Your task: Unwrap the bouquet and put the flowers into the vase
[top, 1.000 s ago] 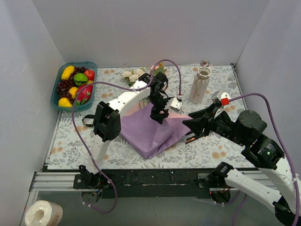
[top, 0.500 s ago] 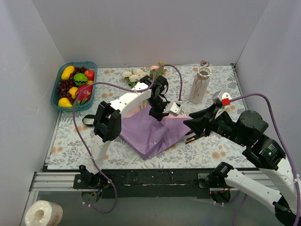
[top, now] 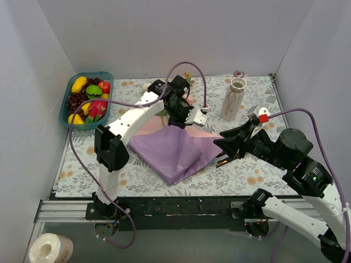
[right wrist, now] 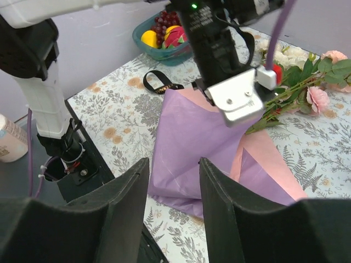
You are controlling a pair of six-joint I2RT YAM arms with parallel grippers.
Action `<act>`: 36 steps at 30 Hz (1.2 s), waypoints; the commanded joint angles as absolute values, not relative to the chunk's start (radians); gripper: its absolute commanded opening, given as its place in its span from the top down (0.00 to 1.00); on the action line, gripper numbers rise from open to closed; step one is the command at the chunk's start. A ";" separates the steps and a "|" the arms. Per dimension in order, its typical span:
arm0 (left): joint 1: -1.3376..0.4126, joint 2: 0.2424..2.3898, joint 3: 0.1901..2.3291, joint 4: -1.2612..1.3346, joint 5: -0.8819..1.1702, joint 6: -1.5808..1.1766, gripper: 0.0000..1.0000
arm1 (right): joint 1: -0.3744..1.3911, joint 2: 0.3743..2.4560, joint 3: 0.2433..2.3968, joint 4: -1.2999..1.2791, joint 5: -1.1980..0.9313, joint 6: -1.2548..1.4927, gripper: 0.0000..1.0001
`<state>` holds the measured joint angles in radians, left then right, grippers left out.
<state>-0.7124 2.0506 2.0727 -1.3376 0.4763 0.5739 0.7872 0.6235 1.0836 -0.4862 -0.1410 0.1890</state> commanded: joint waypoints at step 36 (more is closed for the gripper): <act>-0.308 2.203 1.832 -0.980 0.807 0.201 0.25 | 0.787 0.669 1.042 -0.319 -0.227 0.210 0.52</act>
<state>-0.3157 2.2795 1.8717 -1.0973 0.7998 0.2214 0.7872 0.6697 1.0485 -0.3855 -0.2031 0.2066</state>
